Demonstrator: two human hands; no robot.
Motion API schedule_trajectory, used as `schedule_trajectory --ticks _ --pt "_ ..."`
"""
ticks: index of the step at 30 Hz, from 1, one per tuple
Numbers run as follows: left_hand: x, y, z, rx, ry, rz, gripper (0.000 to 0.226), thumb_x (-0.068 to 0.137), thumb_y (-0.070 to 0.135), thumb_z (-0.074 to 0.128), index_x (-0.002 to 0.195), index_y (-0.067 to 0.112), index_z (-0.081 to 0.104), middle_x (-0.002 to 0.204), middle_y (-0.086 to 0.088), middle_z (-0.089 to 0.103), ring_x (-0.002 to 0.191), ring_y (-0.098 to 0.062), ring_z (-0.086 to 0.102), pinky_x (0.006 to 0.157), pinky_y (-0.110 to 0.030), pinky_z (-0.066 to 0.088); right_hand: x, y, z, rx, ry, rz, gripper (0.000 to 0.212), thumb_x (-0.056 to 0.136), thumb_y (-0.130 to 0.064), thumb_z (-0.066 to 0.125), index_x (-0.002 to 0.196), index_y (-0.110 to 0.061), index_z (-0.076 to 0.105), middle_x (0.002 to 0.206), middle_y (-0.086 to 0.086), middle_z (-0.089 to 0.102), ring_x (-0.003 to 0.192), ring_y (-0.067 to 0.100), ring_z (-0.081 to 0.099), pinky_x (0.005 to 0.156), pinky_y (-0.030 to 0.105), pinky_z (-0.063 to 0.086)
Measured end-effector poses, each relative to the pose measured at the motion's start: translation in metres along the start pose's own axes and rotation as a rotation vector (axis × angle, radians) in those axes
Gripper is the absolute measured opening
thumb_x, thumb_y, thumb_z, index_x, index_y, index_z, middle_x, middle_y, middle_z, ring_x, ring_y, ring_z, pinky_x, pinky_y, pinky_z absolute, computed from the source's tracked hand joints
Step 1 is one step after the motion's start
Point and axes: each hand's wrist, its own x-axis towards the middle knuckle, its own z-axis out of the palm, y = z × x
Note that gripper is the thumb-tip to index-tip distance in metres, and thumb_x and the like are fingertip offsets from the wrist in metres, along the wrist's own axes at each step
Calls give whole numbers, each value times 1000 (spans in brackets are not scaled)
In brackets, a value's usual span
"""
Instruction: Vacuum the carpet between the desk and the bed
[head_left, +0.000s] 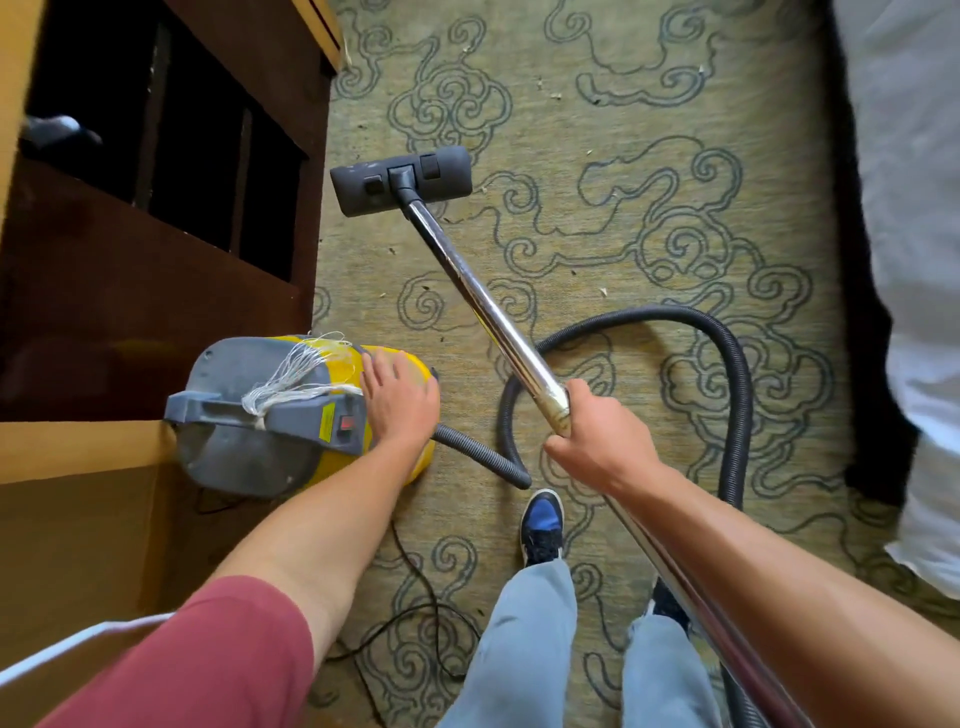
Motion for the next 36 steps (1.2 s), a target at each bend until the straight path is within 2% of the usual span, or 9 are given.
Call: schedule_trajectory --ticks 3,8,12,15,18,21,23,29,36 --pt "-38 65 -23 -384 -49 -86 66 98 52 47 147 8 43 159 -15 28 149 -31 22 122 -44 21 -27 -5 -35 -27 16 16 30 78 -32 61 98 -22 41 68 -5 53 54 13 50 44 28 32" --pt "-96 149 -90 -1018 -125 -187 52 104 46 44 118 1 66 123 -23 62 119 -36 57 100 -38 44 -83 -15 -106 -97 100 15 31 75 -34 60 98 -23 44 70 -3 51 69 29 58 56 32 39" --pt "-128 183 -146 -1306 -200 -326 61 102 53 40 111 1 72 117 -23 70 110 -37 64 97 -41 49 -126 -16 -164 -161 168 31 36 74 -34 63 103 -19 48 85 8 64 82 34 65 60 33 41" --pt "-157 206 -188 -1565 -332 -297 59 100 59 42 93 7 68 86 -17 69 84 -31 64 74 -37 52 -167 -15 -204 -195 192 57 41 74 -38 67 107 -20 49 88 8 62 79 33 62 62 32 41" --pt "-192 233 -223 -1751 -490 -205 60 94 68 44 108 13 63 92 -12 70 83 -26 68 67 -32 54 -207 -11 -245 -226 170 89 41 73 -38 68 105 -22 49 81 0 55 69 26 55 60 31 43" --pt "-240 263 -256 -1877 -617 -72 61 88 65 58 122 14 56 103 -19 73 88 -32 72 77 -42 60 -252 2 -288 -197 153 89 36 73 -35 70 100 -22 50 79 -1 62 53 17 64 55 33 57" --pt "-271 283 -273 -1942 -660 -16 49 89 53 65 118 16 52 90 -22 75 75 -33 74 81 -47 61 -281 12 -313 -174 141 83 33 74 -30 72 99 -23 52 76 0 65 43 12 66 49 32 60" --pt "-344 330 -288 -2005 -695 -136 43 94 39 61 119 6 50 70 -14 60 51 -26 64 47 -30 55 -351 44 -344 -150 130 125 25 74 -16 68 94 -18 54 63 3 64 35 10 62 33 19 42" --pt "-369 356 -259 -1835 -699 -256 42 95 39 57 126 11 52 75 -10 56 58 -21 57 53 -30 50 -392 99 -316 -323 50 205 55 68 -40 76 111 -19 51 84 -1 54 77 22 58 59 29 44"
